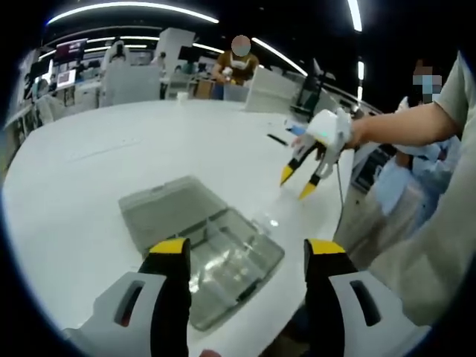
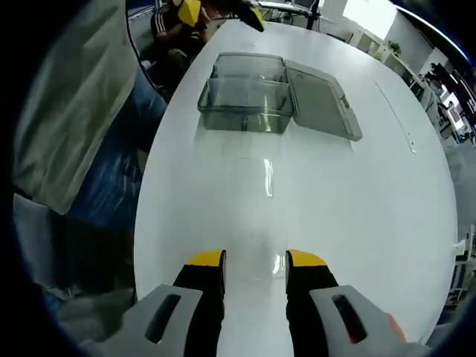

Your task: Insert the divider into the dual guide fixture by aligning both edges with the guide slots and pushing it downward to the bottom, including one-sided entry, uneven engagement, binding, and posture correction.

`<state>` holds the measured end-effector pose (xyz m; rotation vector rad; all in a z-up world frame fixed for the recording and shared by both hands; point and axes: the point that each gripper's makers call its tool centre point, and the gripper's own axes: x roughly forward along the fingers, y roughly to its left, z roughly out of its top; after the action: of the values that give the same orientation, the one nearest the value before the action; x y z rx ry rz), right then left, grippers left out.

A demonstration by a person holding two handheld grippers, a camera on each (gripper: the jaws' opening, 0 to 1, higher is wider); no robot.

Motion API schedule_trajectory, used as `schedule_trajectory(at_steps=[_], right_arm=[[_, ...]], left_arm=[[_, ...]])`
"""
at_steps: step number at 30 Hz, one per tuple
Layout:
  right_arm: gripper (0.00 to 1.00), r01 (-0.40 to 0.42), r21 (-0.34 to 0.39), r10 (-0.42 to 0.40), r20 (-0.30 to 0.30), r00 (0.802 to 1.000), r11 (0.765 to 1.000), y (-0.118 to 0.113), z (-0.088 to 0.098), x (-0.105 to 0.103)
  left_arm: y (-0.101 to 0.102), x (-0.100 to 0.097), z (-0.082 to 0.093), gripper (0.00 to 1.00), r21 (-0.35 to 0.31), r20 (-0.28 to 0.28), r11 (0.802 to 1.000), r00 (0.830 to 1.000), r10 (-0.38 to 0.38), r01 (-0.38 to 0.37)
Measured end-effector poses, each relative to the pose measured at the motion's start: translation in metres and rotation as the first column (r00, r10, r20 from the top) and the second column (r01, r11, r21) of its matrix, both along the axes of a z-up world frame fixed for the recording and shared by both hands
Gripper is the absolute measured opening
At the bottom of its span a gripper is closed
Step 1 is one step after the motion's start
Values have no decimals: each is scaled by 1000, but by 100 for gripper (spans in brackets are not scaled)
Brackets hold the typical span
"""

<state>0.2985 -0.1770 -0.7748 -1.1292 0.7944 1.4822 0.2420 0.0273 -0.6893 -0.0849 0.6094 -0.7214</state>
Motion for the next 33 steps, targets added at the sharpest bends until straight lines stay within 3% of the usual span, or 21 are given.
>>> schedule_trajectory(at_steps=[18, 33], right_arm=[[27, 7, 84, -10, 36, 999, 996, 51, 27, -5], [27, -51, 142, 39, 84, 996, 989, 101, 50, -14]], left_arm=[[-22, 8, 4, 54, -23, -13, 998, 998, -56, 56], [-39, 12, 7, 46, -53, -47, 996, 996, -80, 77]])
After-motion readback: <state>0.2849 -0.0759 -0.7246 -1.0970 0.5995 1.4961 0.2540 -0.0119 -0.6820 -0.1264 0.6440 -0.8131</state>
